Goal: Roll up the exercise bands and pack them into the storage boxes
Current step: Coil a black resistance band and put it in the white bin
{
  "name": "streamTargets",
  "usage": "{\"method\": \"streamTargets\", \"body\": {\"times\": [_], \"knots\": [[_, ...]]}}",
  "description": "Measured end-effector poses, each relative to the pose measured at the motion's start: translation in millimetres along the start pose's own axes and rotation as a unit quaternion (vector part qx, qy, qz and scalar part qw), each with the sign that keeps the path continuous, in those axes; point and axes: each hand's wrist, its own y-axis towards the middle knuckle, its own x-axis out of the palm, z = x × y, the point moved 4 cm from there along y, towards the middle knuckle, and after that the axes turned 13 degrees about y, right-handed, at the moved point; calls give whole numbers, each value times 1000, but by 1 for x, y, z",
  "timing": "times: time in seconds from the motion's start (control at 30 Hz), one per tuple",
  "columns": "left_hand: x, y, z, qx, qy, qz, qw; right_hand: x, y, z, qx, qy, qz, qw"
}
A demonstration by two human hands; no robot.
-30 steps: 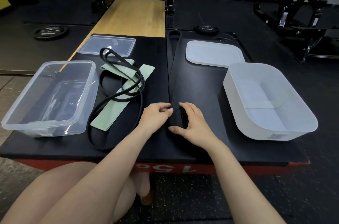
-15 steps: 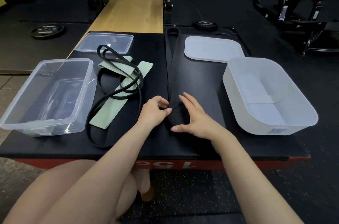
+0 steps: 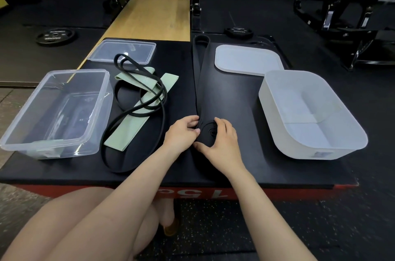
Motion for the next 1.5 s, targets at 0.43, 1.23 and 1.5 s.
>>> {"method": "streamTargets", "body": {"times": [0.43,1.23,1.5], "knots": [[-8,-1,-2,-11,-8,33,999,-22,19,5,-31,4,-221,975],[-5,-2,5,-1,-8,42,999,-2,2,2,7,23,-18,1000],[-14,0,2,-22,-2,35,999,-18,12,9,-11,62,-171,983]]}}
